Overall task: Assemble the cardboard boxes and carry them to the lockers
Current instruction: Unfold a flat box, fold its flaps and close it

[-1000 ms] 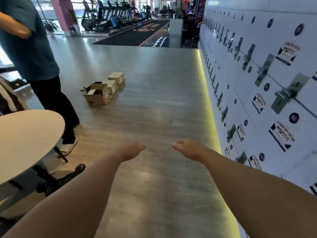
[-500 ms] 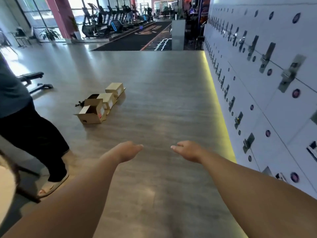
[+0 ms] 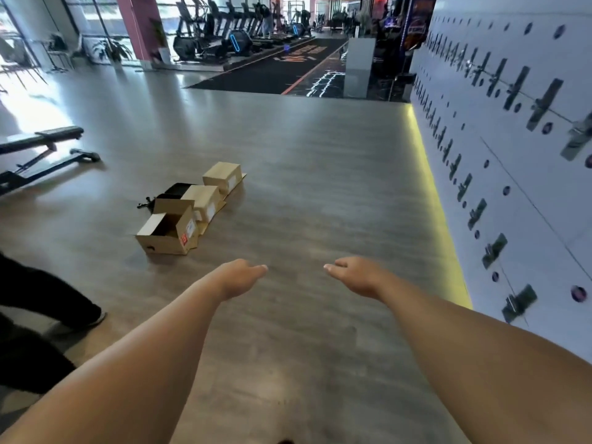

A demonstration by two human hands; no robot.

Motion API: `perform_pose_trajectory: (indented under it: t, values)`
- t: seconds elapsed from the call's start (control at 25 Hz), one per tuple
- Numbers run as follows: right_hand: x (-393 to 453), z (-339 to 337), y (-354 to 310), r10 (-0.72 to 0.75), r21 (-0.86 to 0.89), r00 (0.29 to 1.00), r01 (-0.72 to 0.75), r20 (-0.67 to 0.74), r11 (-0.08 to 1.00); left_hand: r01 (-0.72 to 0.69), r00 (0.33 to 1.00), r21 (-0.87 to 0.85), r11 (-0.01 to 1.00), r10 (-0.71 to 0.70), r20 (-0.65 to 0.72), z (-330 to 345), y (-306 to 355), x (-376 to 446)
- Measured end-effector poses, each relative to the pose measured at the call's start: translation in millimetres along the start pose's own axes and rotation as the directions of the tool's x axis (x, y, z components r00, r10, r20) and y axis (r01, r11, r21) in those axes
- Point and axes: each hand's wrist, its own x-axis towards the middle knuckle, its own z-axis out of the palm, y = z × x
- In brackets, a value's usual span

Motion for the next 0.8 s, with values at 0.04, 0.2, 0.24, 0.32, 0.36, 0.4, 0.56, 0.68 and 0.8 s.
perform_pose_trajectory:
  t: [0.04,0.2,0.24,0.32,0.36,0.4,0.56,0.68,0.8]
  values:
    - [26,-10,-7,-0.001,0.005,1.0,0.001,0.007,1.0,-0.002,1.0,0.004,1.0,0.001,0.011,-15,5,25]
    - [146,-59,-23,0.01,0.028,1.0,-0.01,0.006,1.0,-0.004,1.0,0.031,1.0,0.003,0.014,-79,32,143]
    - [177,-70,-23,0.012,0.028,1.0,-0.012,0.008,1.0,-0.006,1.0,0.031,0.999,0.006,0.018,-92,39,172]
    - [238,-93,-21,0.01,0.03,1.0,-0.01,0.017,1.0,-0.009,1.0,0.038,0.999,0.008,0.014,-113,55,231]
    - [266,-104,-20,0.005,0.039,1.0,-0.006,0.019,0.999,-0.003,1.0,0.042,0.999,0.003,0.003,-122,62,257]
    - [301,-117,-17,-0.009,0.038,1.0,0.008,0.021,0.999,-0.001,1.0,0.047,0.999,0.001,-0.006,-131,70,290]
    - [446,-168,-8,-0.05,0.03,0.997,0.049,0.052,0.998,0.043,0.998,0.003,0.999,-0.043,-0.039,-178,107,414]
    - [532,-207,-12,-0.075,0.023,0.994,0.073,0.078,0.997,0.069,0.996,-0.026,0.997,-0.071,-0.058,-215,132,484]
    - [622,-244,-19,-0.103,0.02,0.989,0.101,0.103,0.995,0.091,0.992,-0.051,0.995,-0.095,-0.079,-252,152,559]
